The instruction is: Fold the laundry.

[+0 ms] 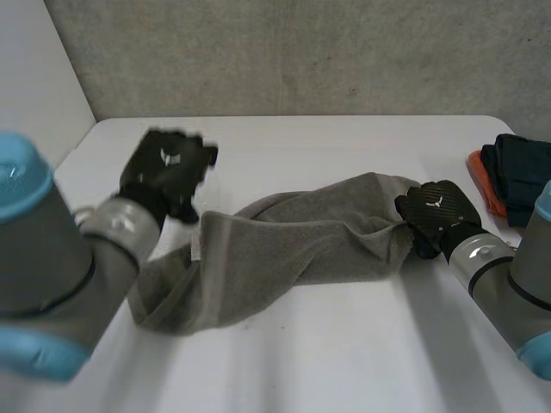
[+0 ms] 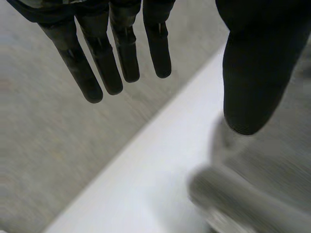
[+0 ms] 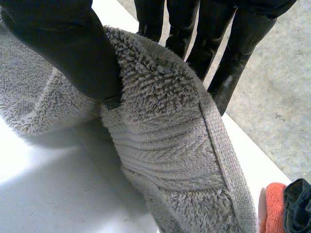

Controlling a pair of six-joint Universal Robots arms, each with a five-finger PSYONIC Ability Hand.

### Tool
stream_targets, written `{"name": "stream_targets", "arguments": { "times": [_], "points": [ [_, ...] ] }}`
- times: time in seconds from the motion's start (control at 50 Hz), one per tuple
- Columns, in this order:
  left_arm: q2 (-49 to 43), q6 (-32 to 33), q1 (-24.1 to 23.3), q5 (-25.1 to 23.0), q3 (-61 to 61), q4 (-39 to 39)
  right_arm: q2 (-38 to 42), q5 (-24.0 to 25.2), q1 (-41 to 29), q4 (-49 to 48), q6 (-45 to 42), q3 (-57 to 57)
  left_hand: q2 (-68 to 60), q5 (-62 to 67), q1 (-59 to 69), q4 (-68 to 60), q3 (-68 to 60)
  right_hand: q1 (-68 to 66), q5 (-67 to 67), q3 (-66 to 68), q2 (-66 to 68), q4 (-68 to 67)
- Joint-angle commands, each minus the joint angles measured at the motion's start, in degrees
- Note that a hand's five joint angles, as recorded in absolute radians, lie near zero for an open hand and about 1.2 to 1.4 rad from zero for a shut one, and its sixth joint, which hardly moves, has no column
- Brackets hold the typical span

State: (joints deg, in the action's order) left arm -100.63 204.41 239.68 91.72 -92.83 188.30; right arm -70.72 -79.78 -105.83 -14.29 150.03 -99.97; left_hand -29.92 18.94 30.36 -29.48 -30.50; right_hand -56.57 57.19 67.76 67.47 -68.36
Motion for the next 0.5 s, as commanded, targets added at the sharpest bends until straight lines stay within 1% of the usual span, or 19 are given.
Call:
{"name": "stream_targets", "arguments": {
  "times": [0.02,0.08,0.1,0.18,0.32,0.36,0.4,0.5],
  "points": [
    [-15.7,-4.4,1.5,-5.1,15.6,2.0,-1.0,-0.1,-0.2,-1.0,0.0,-1.0,-3.3,4.3,2.9,-3.8,-2.8,-23.4,12.8,12.2,12.5,-11.6],
    [-20.1,-4.2,2.0,-6.3,19.2,1.5,-1.0,-0.1,-0.2,-1.0,0.0,-1.2,-3.3,4.3,2.9,-3.8,-2.8,-23.4,12.8,12.2,12.5,-11.6],
    [-23.2,-4.0,2.6,-6.6,20.9,1.2,-1.0,-0.1,-0.1,-1.0,0.0,-1.4,-3.7,4.7,3.2,-4.1,-3.1,-23.4,12.8,12.2,12.5,-11.6],
    [-29.9,-3.2,4.1,-6.4,25.4,0.6,-1.0,-0.1,0.0,-1.0,0.0,-1.5,-4.2,5.2,3.7,-4.6,-3.6,-23.4,12.8,12.2,12.5,-11.6],
    [-36.9,0.2,4.3,-6.3,29.8,0.1,-1.1,-0.1,0.2,-1.0,0.0,-1.4,-6.4,7.3,5.9,-6.8,-5.8,-23.4,12.8,12.2,12.5,-11.6],
    [-37.7,1.1,4.3,-6.2,30.3,-0.4,-1.2,-0.1,0.2,-1.0,0.0,-1.2,-8.0,9.0,7.6,-8.5,-7.5,-23.4,12.8,12.2,12.5,-11.6],
    [-37.9,1.6,4.4,-6.1,30.2,-1.7,-1.2,-0.2,0.2,-1.1,-0.1,-1.2,-14.7,15.7,14.3,-15.2,-14.2,-23.4,12.8,12.2,12.5,-11.6],
    [-36.7,1.5,4.1,-6.1,29.5,-5.7,-1.1,-0.2,0.1,-1.1,-0.1,-0.8,-16.6,17.6,16.2,-17.1,-16.1,-23.4,12.8,12.2,12.5,-11.6]
  ]
}}
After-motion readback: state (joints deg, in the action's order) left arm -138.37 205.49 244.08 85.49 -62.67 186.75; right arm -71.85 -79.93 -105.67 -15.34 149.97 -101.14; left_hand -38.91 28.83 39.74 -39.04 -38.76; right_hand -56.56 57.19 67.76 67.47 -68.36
